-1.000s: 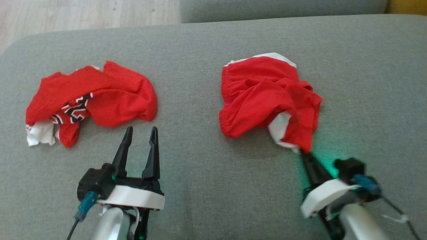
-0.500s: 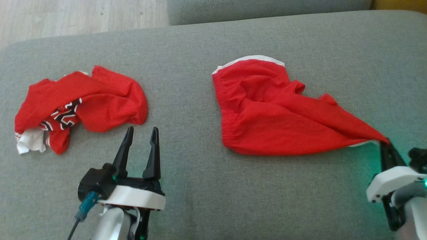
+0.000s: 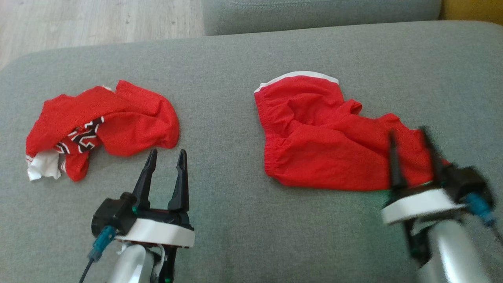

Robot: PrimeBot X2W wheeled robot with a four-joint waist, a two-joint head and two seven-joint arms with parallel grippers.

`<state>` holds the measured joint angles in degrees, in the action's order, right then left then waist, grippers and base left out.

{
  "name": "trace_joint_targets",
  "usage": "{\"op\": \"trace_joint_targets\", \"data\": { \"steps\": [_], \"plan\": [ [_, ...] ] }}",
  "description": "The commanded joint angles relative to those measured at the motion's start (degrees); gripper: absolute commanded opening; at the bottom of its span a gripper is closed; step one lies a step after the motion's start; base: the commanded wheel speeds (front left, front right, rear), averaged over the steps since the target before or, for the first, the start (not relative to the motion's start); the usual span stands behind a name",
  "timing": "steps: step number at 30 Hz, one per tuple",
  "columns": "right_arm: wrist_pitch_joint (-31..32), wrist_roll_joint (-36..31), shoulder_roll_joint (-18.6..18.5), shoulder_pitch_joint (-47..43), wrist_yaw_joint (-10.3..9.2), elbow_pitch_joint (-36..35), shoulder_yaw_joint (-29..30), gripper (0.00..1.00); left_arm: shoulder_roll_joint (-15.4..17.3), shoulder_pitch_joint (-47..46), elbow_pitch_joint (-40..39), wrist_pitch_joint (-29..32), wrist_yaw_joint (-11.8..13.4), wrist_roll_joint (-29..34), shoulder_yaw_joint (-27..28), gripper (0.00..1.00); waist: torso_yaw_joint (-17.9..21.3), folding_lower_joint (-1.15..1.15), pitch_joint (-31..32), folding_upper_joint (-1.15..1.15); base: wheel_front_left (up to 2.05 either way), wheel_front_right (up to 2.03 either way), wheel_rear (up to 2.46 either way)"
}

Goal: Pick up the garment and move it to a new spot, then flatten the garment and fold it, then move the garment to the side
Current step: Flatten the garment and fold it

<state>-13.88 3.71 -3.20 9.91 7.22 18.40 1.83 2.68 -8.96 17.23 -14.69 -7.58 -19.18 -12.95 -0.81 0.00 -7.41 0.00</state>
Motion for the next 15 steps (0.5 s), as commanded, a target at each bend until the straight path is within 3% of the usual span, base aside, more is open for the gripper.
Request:
{"op": "trace_joint_targets", "data": {
  "steps": [1, 6, 15],
  "plan": [
    [-0.73, 1.26, 0.18, -1.01, 0.26, -2.41, -3.20, 1.00, 0.20, -0.90, -2.22, -0.30, 0.09, -0.16, 1.91, 1.00, -0.03, 0.00, 0.25, 0.00, 0.00, 0.00, 0.00],
    [-1.05, 4.87, 0.28, -3.42, 0.26, -3.88, -8.68, 1.00, 0.20, -0.30, -2.73, -0.30, 0.09, -0.25, 1.73, 1.00, -0.11, 0.00, 0.88, 0.00, 0.00, 0.00, 0.00],
    [-1.02, 5.04, -0.14, 0.85, 0.26, -3.89, -9.55, 1.00, 0.20, -0.67, -3.47, -0.30, 0.09, 0.27, 0.96, 1.00, -1.43, 0.00, -0.84, 0.00, 0.00, 0.00, 0.00]
  ]
}}
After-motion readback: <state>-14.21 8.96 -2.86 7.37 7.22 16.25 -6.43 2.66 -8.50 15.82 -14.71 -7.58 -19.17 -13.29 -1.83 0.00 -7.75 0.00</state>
